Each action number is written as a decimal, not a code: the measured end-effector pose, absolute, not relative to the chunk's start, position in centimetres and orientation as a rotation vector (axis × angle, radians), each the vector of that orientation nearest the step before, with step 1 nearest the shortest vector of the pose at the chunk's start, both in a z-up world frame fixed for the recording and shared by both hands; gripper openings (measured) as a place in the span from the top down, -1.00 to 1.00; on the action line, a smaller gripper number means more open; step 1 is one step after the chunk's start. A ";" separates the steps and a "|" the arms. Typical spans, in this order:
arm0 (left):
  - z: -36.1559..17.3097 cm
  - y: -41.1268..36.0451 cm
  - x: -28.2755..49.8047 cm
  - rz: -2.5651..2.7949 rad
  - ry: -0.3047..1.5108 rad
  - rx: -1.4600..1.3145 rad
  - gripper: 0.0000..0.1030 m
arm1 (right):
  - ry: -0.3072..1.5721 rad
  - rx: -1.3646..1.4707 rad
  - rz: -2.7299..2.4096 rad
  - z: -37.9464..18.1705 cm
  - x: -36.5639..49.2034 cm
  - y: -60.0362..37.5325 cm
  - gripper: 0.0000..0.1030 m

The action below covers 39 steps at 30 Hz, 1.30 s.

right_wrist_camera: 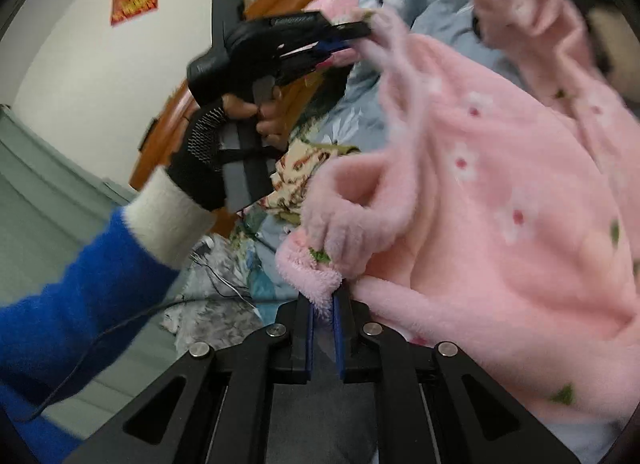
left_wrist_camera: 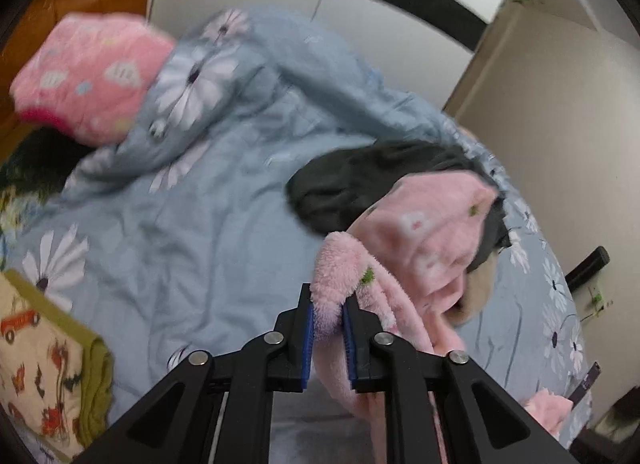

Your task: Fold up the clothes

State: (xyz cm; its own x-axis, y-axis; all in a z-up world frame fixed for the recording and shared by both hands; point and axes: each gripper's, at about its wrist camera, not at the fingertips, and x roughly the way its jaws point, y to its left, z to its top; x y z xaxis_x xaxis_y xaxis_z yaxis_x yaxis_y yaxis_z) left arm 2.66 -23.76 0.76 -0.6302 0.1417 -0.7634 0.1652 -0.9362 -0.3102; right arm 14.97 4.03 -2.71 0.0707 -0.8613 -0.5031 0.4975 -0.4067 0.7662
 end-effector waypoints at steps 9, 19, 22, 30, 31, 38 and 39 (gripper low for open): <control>-6.4 -25.4 6.9 -2.507 0.799 1.583 -0.03 | -0.295 1.369 -1.698 -5.0 12.8 -0.9 0.76; -6.3 -21.2 14.3 -2.461 1.014 1.626 -0.26 | -0.318 1.262 -1.841 -1.7 13.2 6.9 0.07; -5.9 -19.3 15.1 -2.493 0.972 1.622 -0.28 | -0.360 1.256 -2.086 0.0 13.4 15.2 0.06; -7.7 -14.2 15.8 -2.401 0.590 1.769 -0.29 | -0.534 1.438 -2.628 0.1 17.5 37.0 0.02; -7.9 -13.9 15.9 -2.383 0.552 1.772 -0.29 | -0.536 1.483 -2.623 -0.7 17.8 37.9 0.00; -9.1 -15.7 15.7 -2.214 0.435 1.789 -0.34 | -0.592 1.685 -2.506 -5.3 18.3 41.2 -0.02; -9.4 -15.9 15.5 -2.194 0.444 1.808 -0.37 | -0.584 1.700 -2.494 -5.6 17.9 40.9 -0.02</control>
State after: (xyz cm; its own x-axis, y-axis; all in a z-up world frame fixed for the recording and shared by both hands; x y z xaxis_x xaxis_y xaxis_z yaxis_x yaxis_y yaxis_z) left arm 15.53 -15.90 -9.45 -0.1896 -0.0087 -0.9818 0.3895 -0.9186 -0.0671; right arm 17.89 40.90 -5.62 -0.3871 -0.2644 -0.8833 -0.1552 -0.9257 0.3451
